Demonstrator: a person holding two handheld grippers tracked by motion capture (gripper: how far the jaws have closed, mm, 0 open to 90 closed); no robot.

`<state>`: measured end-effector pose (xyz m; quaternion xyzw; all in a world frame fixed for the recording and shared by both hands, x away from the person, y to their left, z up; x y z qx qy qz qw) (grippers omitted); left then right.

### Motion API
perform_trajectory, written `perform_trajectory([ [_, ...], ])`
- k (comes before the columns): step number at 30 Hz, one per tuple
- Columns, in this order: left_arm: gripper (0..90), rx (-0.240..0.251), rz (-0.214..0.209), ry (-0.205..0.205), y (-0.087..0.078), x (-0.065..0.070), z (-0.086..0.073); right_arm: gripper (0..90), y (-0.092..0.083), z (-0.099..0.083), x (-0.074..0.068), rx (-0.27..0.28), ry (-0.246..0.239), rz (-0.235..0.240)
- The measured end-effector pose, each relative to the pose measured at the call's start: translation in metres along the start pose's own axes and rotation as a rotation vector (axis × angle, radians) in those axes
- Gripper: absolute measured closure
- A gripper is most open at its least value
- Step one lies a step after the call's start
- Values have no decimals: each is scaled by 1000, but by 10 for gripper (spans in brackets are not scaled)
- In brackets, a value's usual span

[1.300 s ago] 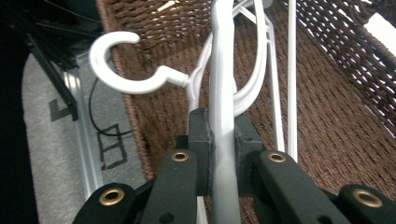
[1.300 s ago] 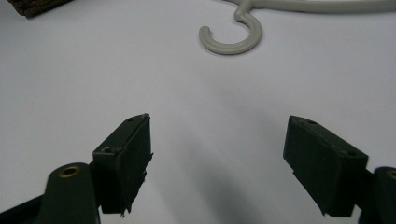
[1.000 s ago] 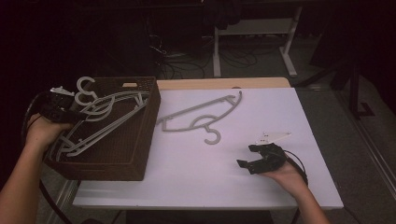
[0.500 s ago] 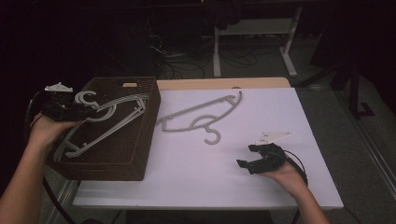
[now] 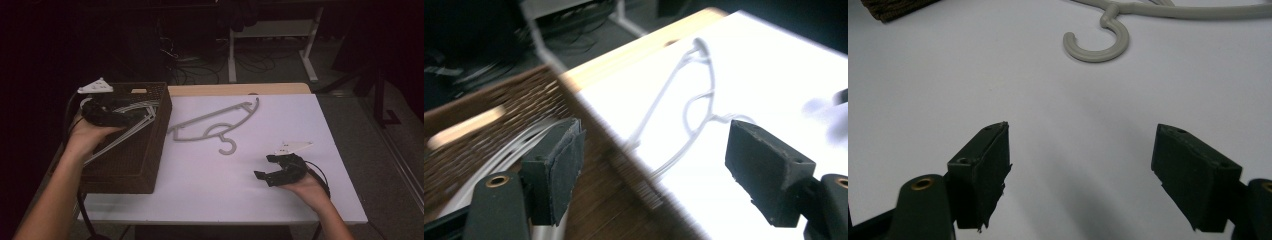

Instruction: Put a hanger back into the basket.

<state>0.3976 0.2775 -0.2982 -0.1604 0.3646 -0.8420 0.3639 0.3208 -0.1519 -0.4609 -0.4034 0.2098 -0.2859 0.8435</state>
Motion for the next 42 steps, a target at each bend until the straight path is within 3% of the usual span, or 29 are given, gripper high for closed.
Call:
perform_trajectory([
  [1, 225, 15, -24, 21, 5, 16, 6, 229, 0, 0, 0, 0, 0, 0],
  [3, 222, 15, -24, 21, 5, 16, 6, 229, 0, 0, 0, 0, 1, 1],
  [4, 212, 33, -65, 46, 16, 39, 14, 229, 0, 1, 0, 1, 3, 4],
  [7, 199, 35, -99, 67, 30, 56, 18, 229, 0, 1, 0, 1, 5, 6],
  [15, 143, 23, -188, 83, 69, 92, 14, 231, -1, 3, 0, 6, 0, 12],
  [21, 68, 19, -212, 98, 95, 113, 5, 232, -1, 5, -1, 7, -6, 16],
  [29, 0, 0, -251, 130, 126, 132, -14, 243, -5, 16, 2, 20, 3, 16],
  [33, 0, -5, -239, 131, 134, 132, -21, 255, -5, 25, 5, 30, 13, 14],
  [35, 6, -8, -212, 134, 139, 129, -22, 262, -5, 30, 7, 33, 16, 12],
  [39, 138, -4, -152, 113, 150, 122, -21, 265, -5, 35, 8, 42, 19, 16],
  [41, 207, -4, -147, 88, 157, 118, -19, 264, -4, 35, 7, 37, 14, 17],
  [42, 283, -18, -142, 80, 162, 116, -19, 264, -3, 34, 7, 33, 13, 17],
])
Point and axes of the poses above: each handheld gripper's, and its own axes: y roughly forward along the jaws, z roughly out of its top, x roughly to its right, the point moved 5 cm from there along y, roughly forward along the jaws, and after that the axes turned 14 degrees about -x, right-handed, at the moved point
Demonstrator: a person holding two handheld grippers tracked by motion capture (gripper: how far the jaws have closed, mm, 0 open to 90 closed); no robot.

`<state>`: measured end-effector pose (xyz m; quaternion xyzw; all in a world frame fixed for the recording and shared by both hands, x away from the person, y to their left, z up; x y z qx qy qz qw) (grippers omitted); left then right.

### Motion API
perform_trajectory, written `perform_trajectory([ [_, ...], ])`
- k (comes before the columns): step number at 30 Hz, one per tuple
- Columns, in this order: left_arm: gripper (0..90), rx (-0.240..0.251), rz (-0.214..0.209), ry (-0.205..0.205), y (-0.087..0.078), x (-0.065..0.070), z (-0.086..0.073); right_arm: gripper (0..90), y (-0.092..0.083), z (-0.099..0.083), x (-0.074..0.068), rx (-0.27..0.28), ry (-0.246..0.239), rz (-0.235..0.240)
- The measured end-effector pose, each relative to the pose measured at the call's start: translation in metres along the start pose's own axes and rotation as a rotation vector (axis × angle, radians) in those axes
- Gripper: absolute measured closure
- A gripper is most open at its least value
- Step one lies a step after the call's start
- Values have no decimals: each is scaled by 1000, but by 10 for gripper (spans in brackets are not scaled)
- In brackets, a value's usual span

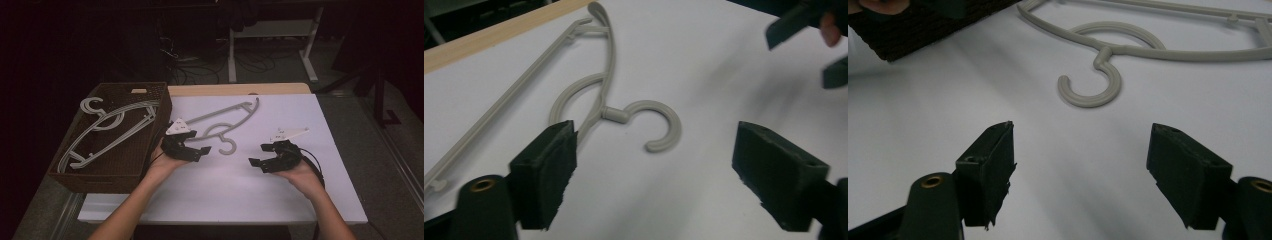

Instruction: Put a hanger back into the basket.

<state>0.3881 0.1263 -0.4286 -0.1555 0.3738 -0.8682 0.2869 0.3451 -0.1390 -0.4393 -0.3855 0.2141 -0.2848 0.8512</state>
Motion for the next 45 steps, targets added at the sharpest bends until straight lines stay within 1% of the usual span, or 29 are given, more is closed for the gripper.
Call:
perform_trajectory([
  [1, 366, 0, -1, -9, 4, -2, 1, 264, 0, 0, 0, -4, -4, -1],
  [2, 410, -5, 4, -20, 8, -5, 1, 263, 1, -1, 0, -7, -4, -1],
  [4, 553, -27, 12, -39, 16, -11, 2, 263, 0, -1, 1, -7, -6, 0],
  [6, 654, -51, 34, -58, 24, -18, 3, 263, 0, -2, 1, -4, -7, 2],
  [8, 751, -60, 49, -82, 32, -26, 4, 263, 0, -3, 1, -7, -10, 2],
  [10, 839, -88, 81, -97, 39, -34, 4, 263, 0, -4, 1, -10, -11, 2],
  [11, 879, -95, 88, -100, 42, -37, 4, 263, 0, -5, 1, -7, -9, 4],
  [12, 900, -108, 107, -106, 46, -43, 4, 263, 0, -5, 1, -7, -8, 5],
  [14, 900, -129, 155, -110, 51, -52, 5, 263, -1, -6, 1, -11, -13, 2],
  [15, 900, -129, 161, -123, 53, -56, 5, 263, -1, -7, 1, -10, -12, 3],
  [17, 900, -146, 178, -138, 55, -63, 5, 263, -2, -7, 1, -10, -13, 2],
  [19, 900, -163, 182, -151, 59, -67, 4, 263, -2, -8, 1, -10, -13, 3],
  [21, 900, -181, 187, -147, 63, -68, 3, 263, -2, -8, 0, -10, -16, 1],
  [24, 900, -206, 191, -153, 67, -70, -1, 263, -2, -9, 1, -13, -16, 1],
  [27, 900, -220, 194, -159, 69, -72, -3, 263, -2, -10, 1, -16, -19, 1],
  [28, 900, -227, 201, -154, 69, -72, -3, 263, -2, -10, 0, -17, -19, 1],
  [31, 900, -240, 203, -150, 70, -72, -4, 263, -1, -10, 0, -17, -19, 1],
  [33, 900, -241, 199, -156, 71, -71, -4, 263, -1, -10, 0, -17, -20, 0],
  [38, 900, -262, 161, -155, 70, -64, -5, 263, -2, -10, 0, -15, -20, -1],
  [40, 900, -273, 150, -144, 69, -60, -6, 263, -2, -10, 0, -14, -20, -1],
  [42, 900, -286, 121, -136, 69, -55, -8, 263, -2, -10, 0, -16, -19, -2],
  [43, 900, -293, 107, -128, 69, -52, -9, 263, -2, -10, 0, -16, -20, -2],
  [44, 900, -295, 108, -117, 69, -49, -9, 263, -2, -11, 0, -16, -20, -2],
  [45, 900, -306, 98, -102, 68, -46, -9, 263, -2, -11, 0, -16, -20, -3],
])
Point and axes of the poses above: each handheld gripper's, and its own axes: y roughly forward along the jaws, z roughly out of its top, x roughly to its right, the point moved 5 cm from there along y, roughly forward along the jaws, and after that the axes turned 14 degrees about -x, right-handed, at the moved point
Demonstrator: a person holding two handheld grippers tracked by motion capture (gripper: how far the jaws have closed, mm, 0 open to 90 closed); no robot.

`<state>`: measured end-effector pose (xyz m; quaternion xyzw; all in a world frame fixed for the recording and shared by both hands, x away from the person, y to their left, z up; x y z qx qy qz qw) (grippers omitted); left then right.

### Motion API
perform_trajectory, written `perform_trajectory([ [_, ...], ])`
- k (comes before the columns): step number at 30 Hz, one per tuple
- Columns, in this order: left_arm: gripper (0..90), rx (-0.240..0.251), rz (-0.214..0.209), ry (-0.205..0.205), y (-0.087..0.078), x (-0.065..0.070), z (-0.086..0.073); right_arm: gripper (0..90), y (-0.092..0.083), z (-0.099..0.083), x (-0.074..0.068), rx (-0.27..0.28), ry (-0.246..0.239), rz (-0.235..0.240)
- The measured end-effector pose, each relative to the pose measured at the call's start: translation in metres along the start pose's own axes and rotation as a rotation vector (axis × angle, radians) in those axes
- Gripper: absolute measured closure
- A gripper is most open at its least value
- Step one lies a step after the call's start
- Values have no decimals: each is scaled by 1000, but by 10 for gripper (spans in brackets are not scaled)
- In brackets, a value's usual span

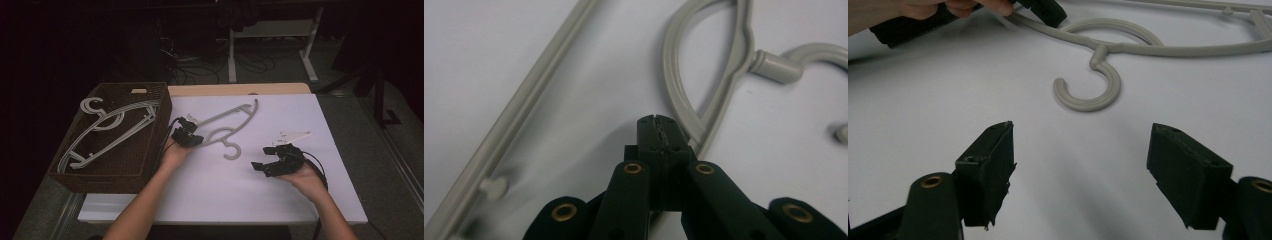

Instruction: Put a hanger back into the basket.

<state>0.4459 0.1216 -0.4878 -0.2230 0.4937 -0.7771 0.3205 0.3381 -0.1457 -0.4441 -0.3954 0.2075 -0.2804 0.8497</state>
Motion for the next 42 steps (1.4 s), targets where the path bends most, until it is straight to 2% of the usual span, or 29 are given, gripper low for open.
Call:
perform_trajectory([
  [1, 900, 0, 0, 0, 0, 0, 0, 263, 0, 0, 0, 0, 0, 0],
  [2, 900, -13, -27, 23, -1, 8, -1, 263, 0, 0, 0, 0, 1, -1],
  [4, 900, -17, -46, 49, -2, 17, -3, 263, -1, -1, 0, -1, 4, -2],
  [5, 900, -17, -46, 49, -2, 17, -3, 263, -1, -1, 0, -1, 4, -2],
  [7, 900, -27, -76, 92, -3, 31, -6, 263, -1, -1, 0, -1, 4, -2],
  [12, 900, -38, -134, 152, -3, 56, -9, 263, -1, -1, 1, -3, 7, -3],
  [13, 900, -39, -154, 160, -3, 61, -10, 263, 0, -1, 1, -3, 6, -3],
  [14, 900, -39, -154, 160, -3, 61, -10, 263, 0, -1, 0, -3, 4, -3],
  [15, 900, -40, -175, 181, -3, 71, -11, 263, 0, -1, 0, -4, 4, -3],
  [16, 900, -40, -175, 181, -3, 71, -11, 263, 0, -1, 0, -4, 4, -3],
  [17, 900, -47, -204, 200, -3, 80, -12, 263, 0, -1, 1, -5, 4, -3],
  [18, 900, -47, -204, 200, -3, 80, -12, 263, 0, -1, 1, -5, 4, -3],
  [20, 900, -51, -240, 223, -2, 94, -12, 263, 0, -1, 1, -6, 6, -3],
  [23, 900, -51, -253, 231, -2, 99, -12, 263, 0, -1, 1, -6, 7, -2],
  [24, 900, -50, -274, 253, -1, 110, -12, 264, 0, -1, 2, -5, 4, -4],
  [26, 900, -56, -307, 266, 0, 118, -12, 264, 0, -1, 2, -5, 5, -4],
  [29, 900, -54, -315, 291, 1, 131, -12, 264, -1, -1, 2, -4, 6, -4],
  [32, 900, -49, -318, 297, 2, 135, -11, 264, -1, -1, 3, -3, 7, -5],
  [36, 900, -26, -320, 286, -1, 131, -10, 264, -2, -2, 3, -1, 7, -4],
  [42, 783, 37, -294, 272, -19, 114, -14, 268, -2, -1, 3, 2, 13, -6],
])
Point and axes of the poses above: each handheld gripper's, and its own axes: y roughly forward along the jaws, z roughly out of its top, x roughly to its right, the point moved 5 cm from there along y, roughly forward along the jaws, and after that the axes turned 14 degrees about -x, right-handed, at the moved point
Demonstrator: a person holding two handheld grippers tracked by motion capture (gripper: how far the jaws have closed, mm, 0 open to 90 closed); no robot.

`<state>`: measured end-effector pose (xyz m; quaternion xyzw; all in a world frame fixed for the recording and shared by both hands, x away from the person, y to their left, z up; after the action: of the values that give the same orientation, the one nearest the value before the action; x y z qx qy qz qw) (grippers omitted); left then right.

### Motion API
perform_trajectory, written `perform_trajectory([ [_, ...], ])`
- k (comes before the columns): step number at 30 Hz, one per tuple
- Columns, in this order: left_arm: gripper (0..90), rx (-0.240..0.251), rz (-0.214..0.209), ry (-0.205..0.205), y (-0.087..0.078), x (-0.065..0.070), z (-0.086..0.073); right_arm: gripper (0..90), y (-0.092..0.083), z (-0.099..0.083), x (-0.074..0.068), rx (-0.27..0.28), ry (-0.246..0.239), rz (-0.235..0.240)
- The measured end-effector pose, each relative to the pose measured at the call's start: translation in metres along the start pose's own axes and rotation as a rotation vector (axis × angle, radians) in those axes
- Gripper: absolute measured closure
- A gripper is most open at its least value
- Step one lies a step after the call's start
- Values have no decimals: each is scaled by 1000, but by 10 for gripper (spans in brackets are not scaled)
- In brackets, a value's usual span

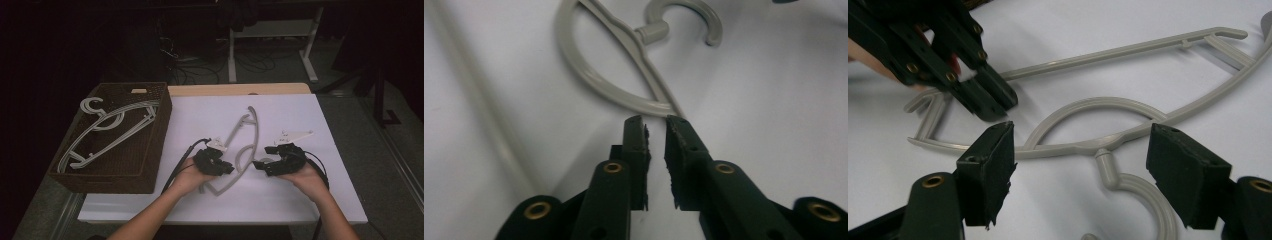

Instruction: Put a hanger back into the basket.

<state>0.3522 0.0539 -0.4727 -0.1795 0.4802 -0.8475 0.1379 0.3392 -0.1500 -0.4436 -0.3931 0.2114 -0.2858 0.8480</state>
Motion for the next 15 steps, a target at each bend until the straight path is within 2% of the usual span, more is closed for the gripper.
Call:
perform_trajectory([
  [6, 573, 65, 11, -28, -25, -12, -19, 291, 1, 3, 4, -5, 18, -21],
  [8, 513, 82, 28, -20, -32, -15, -26, 324, 0, 6, 7, -3, 33, -28],
  [12, 418, 117, 18, -49, -43, -20, -38, 401, 4, 12, 14, -25, 49, -55],
  [15, 367, 132, 27, -73, -48, -22, -46, 459, 8, 18, 19, -35, 61, -60],
])
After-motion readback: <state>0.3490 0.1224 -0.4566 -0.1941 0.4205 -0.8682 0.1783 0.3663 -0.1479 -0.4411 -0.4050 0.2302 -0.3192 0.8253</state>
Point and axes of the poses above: each handheld gripper's, and its own axes: y roughly forward along the jaws, z roughly out of its top, x roughly to its right, the point moved 5 cm from there along y, roughly forward along the jaws, and after that the axes turned 14 degrees about -x, right-handed, at the moved point
